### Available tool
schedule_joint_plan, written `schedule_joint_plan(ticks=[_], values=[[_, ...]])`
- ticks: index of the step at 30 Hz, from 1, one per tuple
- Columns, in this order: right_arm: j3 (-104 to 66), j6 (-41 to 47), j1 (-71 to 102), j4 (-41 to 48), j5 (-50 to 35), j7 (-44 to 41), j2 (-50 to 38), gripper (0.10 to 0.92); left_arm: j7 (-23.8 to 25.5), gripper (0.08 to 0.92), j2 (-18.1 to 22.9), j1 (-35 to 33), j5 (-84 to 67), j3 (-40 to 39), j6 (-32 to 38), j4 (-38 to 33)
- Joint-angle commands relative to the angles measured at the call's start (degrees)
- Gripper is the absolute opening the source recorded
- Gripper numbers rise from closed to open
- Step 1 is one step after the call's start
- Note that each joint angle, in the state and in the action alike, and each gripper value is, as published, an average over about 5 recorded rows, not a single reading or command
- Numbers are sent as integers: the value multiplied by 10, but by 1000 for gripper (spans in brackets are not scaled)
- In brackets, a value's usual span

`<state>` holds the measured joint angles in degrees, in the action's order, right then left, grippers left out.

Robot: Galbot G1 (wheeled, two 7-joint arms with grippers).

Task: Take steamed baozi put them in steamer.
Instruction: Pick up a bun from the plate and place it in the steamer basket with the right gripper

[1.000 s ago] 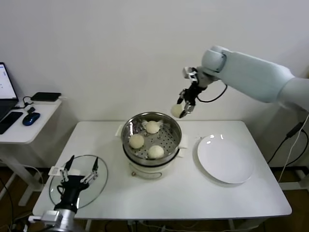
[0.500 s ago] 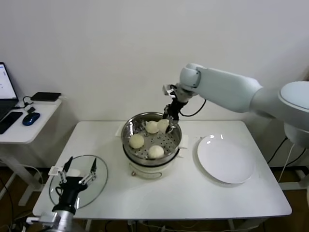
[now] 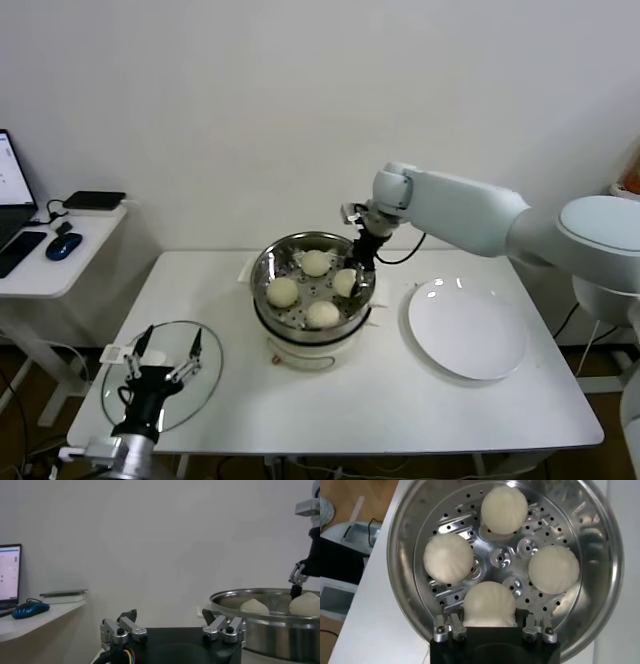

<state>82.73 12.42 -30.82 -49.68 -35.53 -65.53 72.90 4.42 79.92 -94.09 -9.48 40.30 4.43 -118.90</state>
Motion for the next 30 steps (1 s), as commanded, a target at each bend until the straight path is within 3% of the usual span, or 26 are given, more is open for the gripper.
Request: schedule_joint_plan(ticks=[1, 26, 30], values=[[-4, -1, 23, 37, 13, 0, 11, 662, 0, 823, -1, -1, -1, 1, 1, 2], [-15, -11, 35, 88, 25, -2, 42, 664, 0, 823, -1, -2, -1, 1, 3, 6], [-16, -12, 36, 90, 25, -7, 45, 726, 0, 823, -2, -2, -1, 2, 3, 6]])
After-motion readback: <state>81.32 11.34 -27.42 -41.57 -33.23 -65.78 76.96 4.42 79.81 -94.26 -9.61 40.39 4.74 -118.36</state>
